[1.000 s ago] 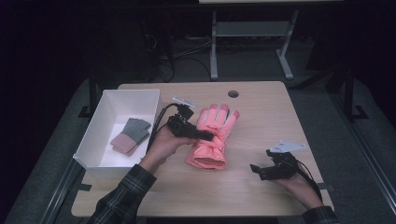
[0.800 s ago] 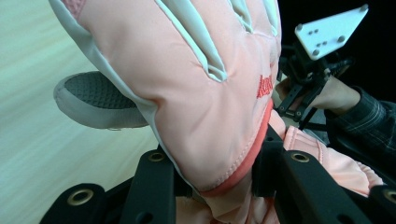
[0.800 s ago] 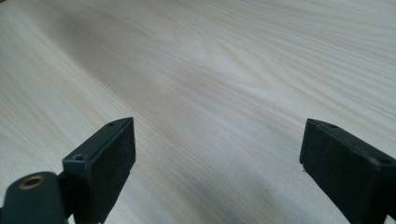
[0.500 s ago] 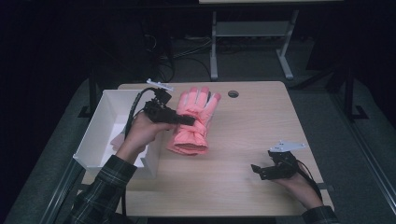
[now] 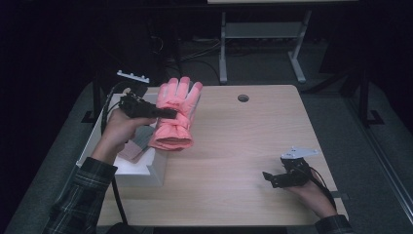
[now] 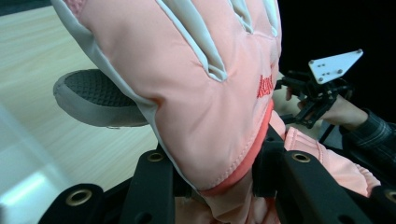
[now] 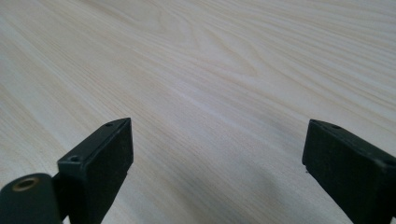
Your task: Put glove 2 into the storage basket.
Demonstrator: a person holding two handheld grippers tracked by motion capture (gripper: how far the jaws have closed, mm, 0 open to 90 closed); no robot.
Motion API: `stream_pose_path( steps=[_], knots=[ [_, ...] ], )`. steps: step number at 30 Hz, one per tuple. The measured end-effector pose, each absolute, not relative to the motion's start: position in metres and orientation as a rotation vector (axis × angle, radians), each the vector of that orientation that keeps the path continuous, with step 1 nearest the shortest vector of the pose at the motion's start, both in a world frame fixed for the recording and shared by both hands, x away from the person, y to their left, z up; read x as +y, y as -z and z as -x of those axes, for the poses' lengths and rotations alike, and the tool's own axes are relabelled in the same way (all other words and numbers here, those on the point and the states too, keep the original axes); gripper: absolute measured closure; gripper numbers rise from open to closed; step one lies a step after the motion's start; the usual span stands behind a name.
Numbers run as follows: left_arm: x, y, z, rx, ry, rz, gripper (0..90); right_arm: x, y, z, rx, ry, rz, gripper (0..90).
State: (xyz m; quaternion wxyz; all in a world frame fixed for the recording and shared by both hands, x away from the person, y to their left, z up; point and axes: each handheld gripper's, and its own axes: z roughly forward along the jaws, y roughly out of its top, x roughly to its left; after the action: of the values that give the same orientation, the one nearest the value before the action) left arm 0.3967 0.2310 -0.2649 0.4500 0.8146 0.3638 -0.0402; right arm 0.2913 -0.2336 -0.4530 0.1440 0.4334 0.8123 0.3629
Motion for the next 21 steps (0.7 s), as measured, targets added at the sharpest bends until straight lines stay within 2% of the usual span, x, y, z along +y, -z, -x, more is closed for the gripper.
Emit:
stream_pose_path(
  steps=[17,21],
  knots=[
    [0.33,0.27,-0.396,1.071,0.033,-1.933,66.3,-0.233,0.454,-0.294,2.346,-1.063,-1.251,7.6],
    [0.342,0.277,-0.398,1.105,0.034,-1.936,66.3,-0.233,0.454,-0.293,2.345,-1.06,-1.26,7.6]
  ],
)
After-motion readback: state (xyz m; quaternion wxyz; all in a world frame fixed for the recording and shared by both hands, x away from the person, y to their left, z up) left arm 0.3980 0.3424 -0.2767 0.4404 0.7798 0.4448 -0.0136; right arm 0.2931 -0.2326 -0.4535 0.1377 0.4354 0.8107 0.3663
